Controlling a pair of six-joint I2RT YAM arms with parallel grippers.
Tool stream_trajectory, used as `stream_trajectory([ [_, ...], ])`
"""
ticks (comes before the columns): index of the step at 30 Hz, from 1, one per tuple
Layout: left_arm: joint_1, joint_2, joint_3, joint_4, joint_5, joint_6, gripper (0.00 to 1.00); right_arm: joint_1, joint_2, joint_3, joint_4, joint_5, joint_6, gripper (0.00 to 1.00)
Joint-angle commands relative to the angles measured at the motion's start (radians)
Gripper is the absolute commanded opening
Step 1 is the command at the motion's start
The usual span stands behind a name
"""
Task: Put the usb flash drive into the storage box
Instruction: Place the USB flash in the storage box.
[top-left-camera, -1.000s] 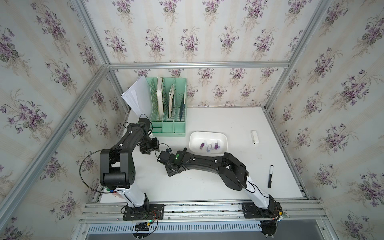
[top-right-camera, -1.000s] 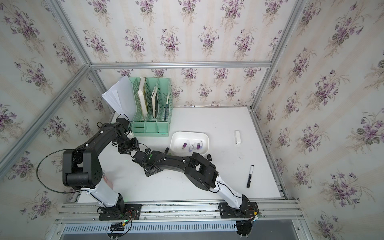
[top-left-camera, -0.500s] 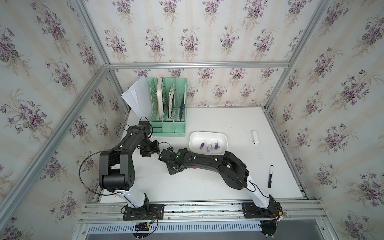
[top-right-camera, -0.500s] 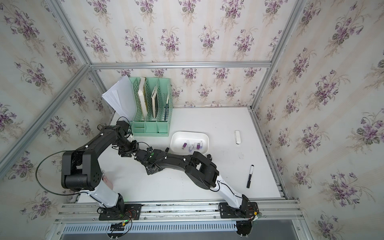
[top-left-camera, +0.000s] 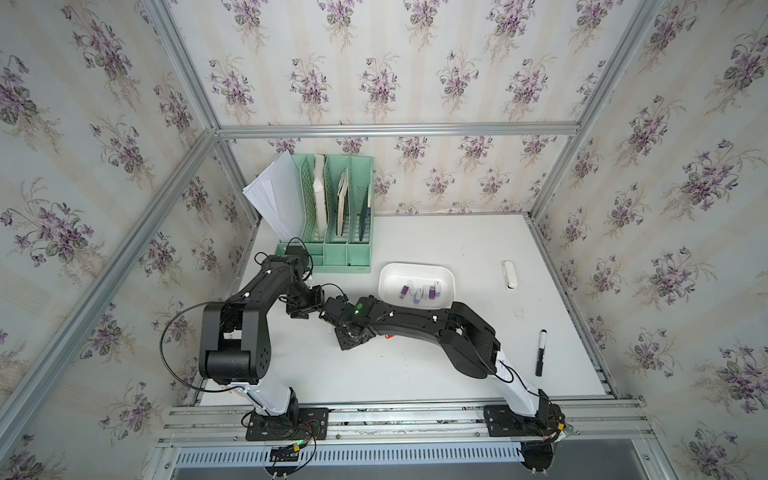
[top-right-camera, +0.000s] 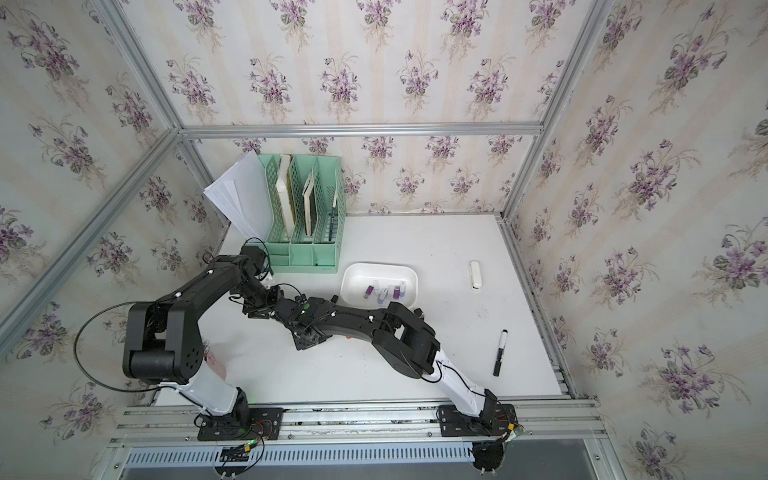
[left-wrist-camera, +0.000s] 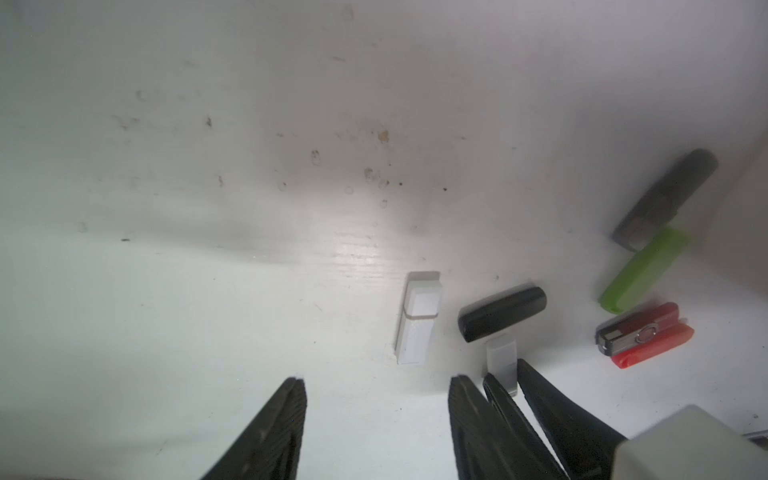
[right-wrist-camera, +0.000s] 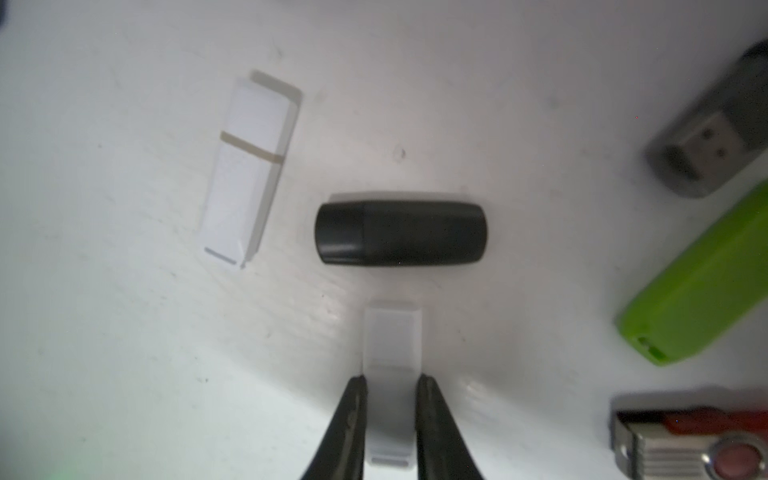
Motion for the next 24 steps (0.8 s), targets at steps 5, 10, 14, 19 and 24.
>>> stream_trajectory([
  [5,-0.025,-0.013,-0.039,0.009,0.012,-0.021,0.60,-0.043,-0.133,-0.072,-0.023,0.048,0.019,0.16],
  [10,-0.058,0.001,-0.052,0.025,0.009,-0.034,0.60,-0.101,-0.241,-0.122,-0.027,0.084,0.014,0.16],
  [14,-0.089,0.028,-0.055,0.042,0.007,-0.046,0.59,-0.178,-0.295,-0.145,-0.030,0.102,-0.014,0.15],
  [19,-0.127,0.066,-0.045,0.056,-0.004,-0.059,0.59,-0.263,-0.304,-0.152,-0.029,0.112,-0.059,0.15],
  [24,-0.142,0.092,-0.038,0.063,-0.014,-0.065,0.59,-0.330,-0.284,-0.166,0.005,0.103,-0.091,0.15],
])
